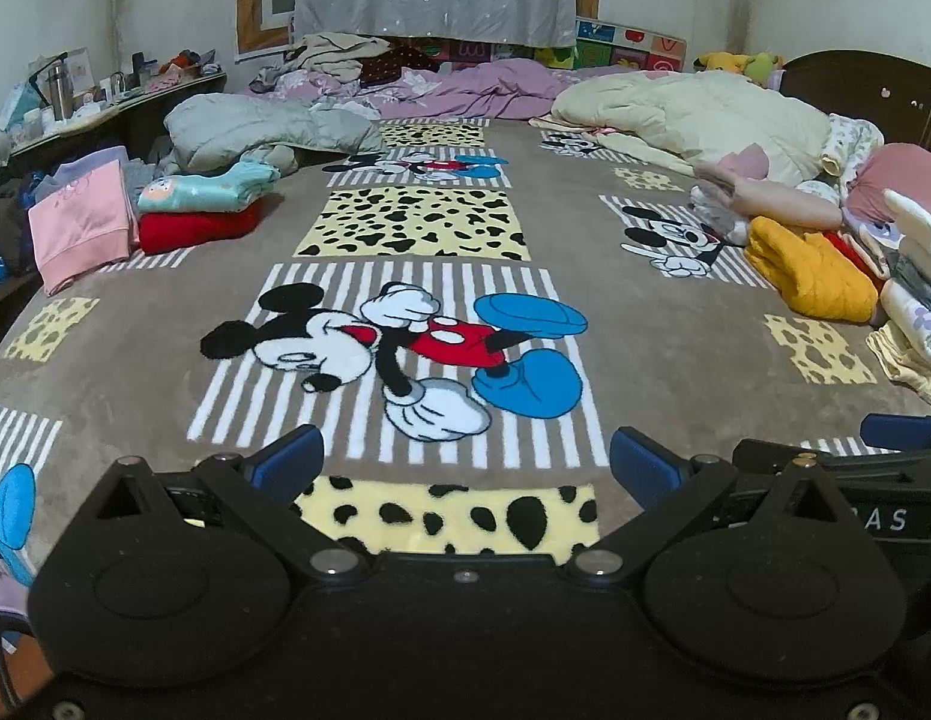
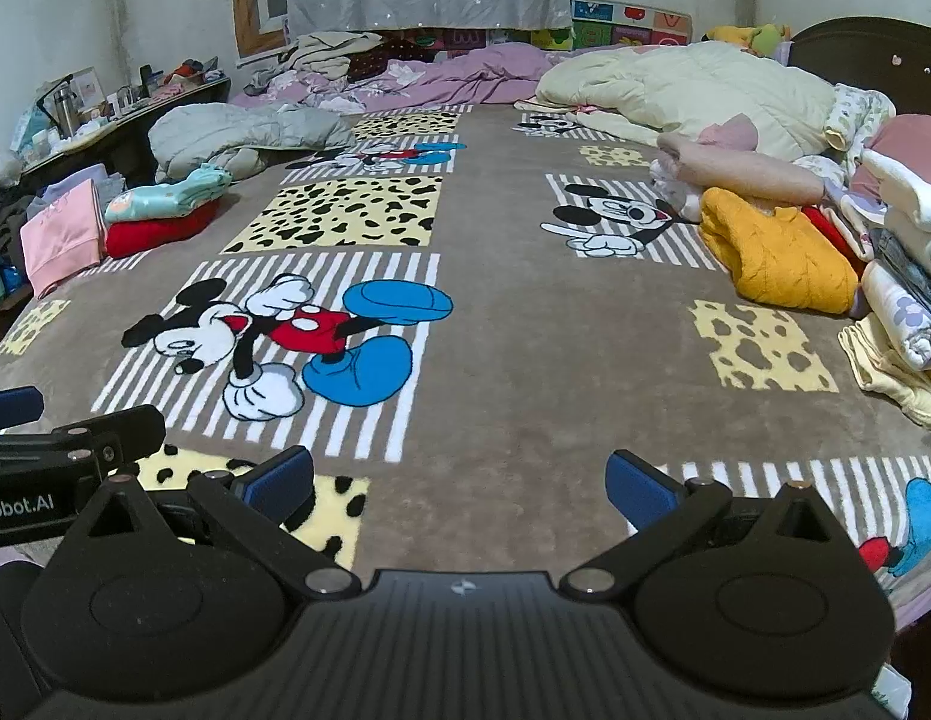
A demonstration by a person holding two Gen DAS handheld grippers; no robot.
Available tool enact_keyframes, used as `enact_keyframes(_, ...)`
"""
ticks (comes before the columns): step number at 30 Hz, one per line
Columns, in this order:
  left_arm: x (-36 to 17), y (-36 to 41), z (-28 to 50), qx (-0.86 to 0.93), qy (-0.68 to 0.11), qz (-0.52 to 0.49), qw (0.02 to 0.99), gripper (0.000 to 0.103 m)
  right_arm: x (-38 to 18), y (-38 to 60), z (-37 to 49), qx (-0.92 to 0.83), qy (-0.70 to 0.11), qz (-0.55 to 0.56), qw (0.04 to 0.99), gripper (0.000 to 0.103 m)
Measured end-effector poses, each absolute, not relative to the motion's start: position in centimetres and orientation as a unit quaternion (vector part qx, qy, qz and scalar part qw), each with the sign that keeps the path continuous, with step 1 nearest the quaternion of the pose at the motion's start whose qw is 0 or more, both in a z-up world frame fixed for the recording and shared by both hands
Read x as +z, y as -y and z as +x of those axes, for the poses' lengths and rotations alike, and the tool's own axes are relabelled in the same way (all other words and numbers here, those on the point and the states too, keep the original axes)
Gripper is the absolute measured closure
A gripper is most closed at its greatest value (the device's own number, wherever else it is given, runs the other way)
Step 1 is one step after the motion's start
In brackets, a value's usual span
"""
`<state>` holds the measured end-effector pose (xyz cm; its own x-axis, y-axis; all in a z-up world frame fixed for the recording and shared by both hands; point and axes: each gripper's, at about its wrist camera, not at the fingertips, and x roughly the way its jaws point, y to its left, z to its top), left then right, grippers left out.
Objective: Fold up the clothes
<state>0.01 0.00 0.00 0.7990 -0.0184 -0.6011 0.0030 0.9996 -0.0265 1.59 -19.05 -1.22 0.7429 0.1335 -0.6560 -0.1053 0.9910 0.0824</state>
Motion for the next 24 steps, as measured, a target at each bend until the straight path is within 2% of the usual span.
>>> enact_keyframes(24,-0.04,0.10,-0.09,-0.002,-0.317,-0.007,0.948,0.000,-1.28,19.03,1.36,0.063,-0.355,0.021,0.932,0.000)
